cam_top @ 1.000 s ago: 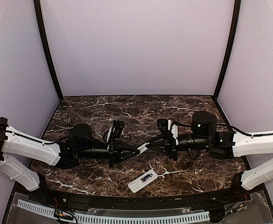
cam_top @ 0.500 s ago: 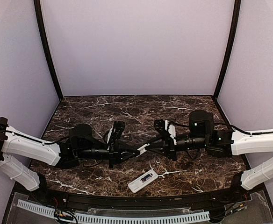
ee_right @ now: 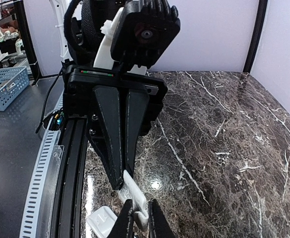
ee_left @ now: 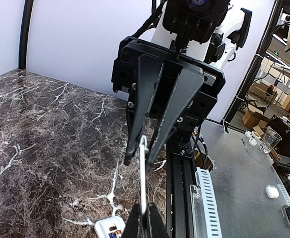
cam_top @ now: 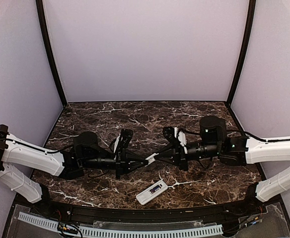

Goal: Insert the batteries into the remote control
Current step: Pass from the left arm to the right

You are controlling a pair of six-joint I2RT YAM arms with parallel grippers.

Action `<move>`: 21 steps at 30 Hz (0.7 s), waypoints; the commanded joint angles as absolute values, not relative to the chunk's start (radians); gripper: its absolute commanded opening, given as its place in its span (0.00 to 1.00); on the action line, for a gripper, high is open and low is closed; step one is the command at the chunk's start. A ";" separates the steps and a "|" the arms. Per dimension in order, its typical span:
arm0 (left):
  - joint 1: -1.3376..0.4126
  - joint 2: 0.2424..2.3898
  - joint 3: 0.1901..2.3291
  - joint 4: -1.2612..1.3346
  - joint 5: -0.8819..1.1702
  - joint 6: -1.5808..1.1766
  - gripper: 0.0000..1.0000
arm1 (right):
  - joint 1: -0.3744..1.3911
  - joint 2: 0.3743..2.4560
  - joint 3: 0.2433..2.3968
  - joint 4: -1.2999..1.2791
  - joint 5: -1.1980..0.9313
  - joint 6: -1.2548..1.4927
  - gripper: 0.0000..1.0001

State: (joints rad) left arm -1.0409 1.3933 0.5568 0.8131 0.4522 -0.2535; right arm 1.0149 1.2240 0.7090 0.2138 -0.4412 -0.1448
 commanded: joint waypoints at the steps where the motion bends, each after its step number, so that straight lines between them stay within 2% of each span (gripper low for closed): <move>1: -1.046 1.394 0.560 0.870 0.467 -0.237 0.00 | 1.018 1.252 0.745 0.172 -0.493 -0.140 0.08; 13: -1.048 1.385 0.542 0.890 0.467 -0.236 0.00 | 1.010 1.268 0.762 0.121 -0.577 -0.138 0.00; 21: -1.048 1.392 0.554 0.857 0.475 -0.228 0.00 | 1.004 1.259 0.765 0.090 -0.591 -0.144 0.00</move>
